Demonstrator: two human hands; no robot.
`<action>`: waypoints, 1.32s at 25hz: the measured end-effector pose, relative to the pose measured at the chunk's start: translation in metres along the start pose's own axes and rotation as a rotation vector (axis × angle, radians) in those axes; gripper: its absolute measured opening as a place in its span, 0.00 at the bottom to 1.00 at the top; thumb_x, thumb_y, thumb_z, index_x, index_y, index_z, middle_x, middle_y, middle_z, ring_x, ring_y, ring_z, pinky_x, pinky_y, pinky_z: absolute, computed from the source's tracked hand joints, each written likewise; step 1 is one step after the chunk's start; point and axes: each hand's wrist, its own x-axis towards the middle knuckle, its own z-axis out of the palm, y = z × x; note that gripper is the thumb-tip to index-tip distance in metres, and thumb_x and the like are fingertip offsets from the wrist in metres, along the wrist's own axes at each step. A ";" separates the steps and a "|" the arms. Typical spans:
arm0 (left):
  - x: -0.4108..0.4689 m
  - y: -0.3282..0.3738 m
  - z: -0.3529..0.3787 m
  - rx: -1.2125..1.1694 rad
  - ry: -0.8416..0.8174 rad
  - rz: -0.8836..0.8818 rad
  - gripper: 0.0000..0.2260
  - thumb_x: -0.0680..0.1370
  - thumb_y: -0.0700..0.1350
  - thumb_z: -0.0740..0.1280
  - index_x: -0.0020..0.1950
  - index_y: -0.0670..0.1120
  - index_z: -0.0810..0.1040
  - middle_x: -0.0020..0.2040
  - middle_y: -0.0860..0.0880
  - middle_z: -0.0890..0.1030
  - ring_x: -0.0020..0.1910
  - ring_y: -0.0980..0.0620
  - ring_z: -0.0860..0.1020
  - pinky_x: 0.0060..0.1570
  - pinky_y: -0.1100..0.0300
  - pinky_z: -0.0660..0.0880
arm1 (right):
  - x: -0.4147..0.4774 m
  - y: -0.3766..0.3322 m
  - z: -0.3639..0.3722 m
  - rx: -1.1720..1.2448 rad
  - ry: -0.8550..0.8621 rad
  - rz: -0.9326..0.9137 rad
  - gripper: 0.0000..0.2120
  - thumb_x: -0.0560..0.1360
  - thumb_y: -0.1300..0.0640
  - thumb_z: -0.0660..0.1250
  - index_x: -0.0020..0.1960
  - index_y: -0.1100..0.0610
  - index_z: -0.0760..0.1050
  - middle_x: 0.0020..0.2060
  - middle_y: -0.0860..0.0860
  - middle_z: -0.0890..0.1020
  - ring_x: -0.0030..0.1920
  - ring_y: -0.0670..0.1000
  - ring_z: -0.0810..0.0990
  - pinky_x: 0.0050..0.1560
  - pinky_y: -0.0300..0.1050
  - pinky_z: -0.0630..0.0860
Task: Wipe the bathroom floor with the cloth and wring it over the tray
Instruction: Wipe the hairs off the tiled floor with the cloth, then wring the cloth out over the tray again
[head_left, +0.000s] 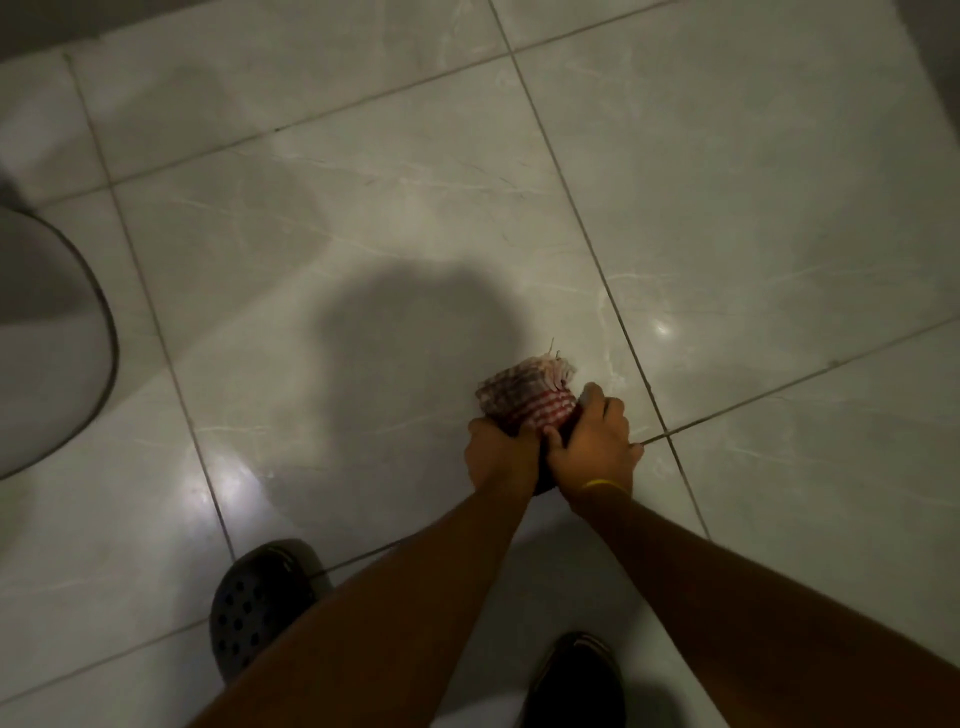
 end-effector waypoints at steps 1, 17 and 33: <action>0.006 0.009 0.001 -0.048 -0.032 -0.063 0.18 0.78 0.50 0.73 0.64 0.40 0.81 0.61 0.39 0.85 0.60 0.38 0.84 0.59 0.51 0.81 | 0.007 -0.010 -0.009 0.106 -0.056 0.051 0.30 0.77 0.48 0.72 0.76 0.54 0.68 0.66 0.56 0.80 0.65 0.61 0.80 0.72 0.65 0.71; -0.114 0.238 -0.329 -0.279 -0.254 0.405 0.20 0.76 0.29 0.65 0.57 0.53 0.81 0.57 0.44 0.85 0.60 0.40 0.84 0.59 0.41 0.83 | -0.109 -0.299 -0.258 1.006 -0.126 -0.056 0.22 0.80 0.61 0.61 0.62 0.34 0.71 0.53 0.61 0.85 0.54 0.66 0.86 0.55 0.69 0.84; -0.022 0.128 -0.661 0.373 0.263 0.484 0.31 0.81 0.37 0.69 0.83 0.43 0.64 0.81 0.40 0.69 0.79 0.38 0.70 0.75 0.49 0.69 | -0.229 -0.621 -0.114 -0.312 -0.233 -1.088 0.49 0.77 0.64 0.71 0.88 0.50 0.46 0.86 0.55 0.49 0.59 0.70 0.83 0.56 0.61 0.81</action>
